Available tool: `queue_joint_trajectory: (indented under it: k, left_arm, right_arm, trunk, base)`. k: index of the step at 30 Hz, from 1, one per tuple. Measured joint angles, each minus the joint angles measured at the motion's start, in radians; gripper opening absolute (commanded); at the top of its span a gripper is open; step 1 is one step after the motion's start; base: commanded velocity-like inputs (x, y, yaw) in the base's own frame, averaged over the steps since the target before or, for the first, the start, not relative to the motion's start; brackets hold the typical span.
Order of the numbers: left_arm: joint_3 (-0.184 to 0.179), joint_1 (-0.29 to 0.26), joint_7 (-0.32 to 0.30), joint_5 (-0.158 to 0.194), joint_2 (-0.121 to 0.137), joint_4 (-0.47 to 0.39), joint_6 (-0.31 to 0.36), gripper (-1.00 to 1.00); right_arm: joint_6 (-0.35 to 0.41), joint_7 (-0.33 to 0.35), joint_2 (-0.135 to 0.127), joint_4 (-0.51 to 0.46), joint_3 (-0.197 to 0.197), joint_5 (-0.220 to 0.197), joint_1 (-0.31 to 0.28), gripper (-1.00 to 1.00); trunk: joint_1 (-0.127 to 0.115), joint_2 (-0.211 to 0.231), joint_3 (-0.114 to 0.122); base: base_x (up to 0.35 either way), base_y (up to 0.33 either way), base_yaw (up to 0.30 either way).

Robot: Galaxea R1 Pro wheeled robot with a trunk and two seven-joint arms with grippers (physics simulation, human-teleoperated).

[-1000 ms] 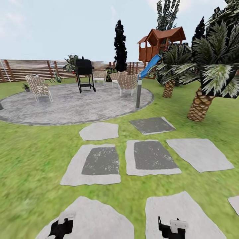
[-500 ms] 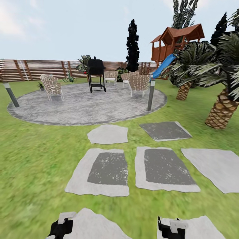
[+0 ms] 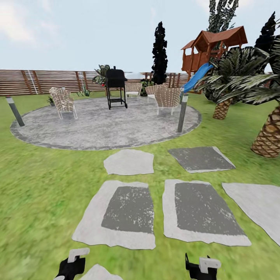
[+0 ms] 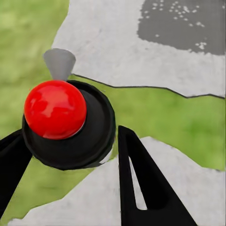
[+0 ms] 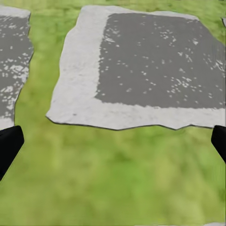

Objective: Pick up the pesticide atomizer in the garden and spray insectifuge to fully cover both potted plants in the garden.

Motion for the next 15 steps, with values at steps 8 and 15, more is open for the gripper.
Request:
queue_joint_trajectory:
  k: [8,15]
  left_arm:
    - [0.0,0.0,0.0,0.0,0.0,0.0,0.0,-1.0]
    - [0.0,0.0,0.0,0.0,0.0,0.0,0.0,-1.0]
  right_arm:
    - [0.0,0.0,0.0,0.0,0.0,0.0,0.0,1.0]
    - [-0.021,-0.003,0.0,0.033,0.0,-0.002,0.001,1.0]
  trunk:
    - [0.0,0.0,0.0]
    - [0.0,0.0,0.0]
  base:
    - [0.339,0.0,0.0]
    - [0.339,0.0,0.0]
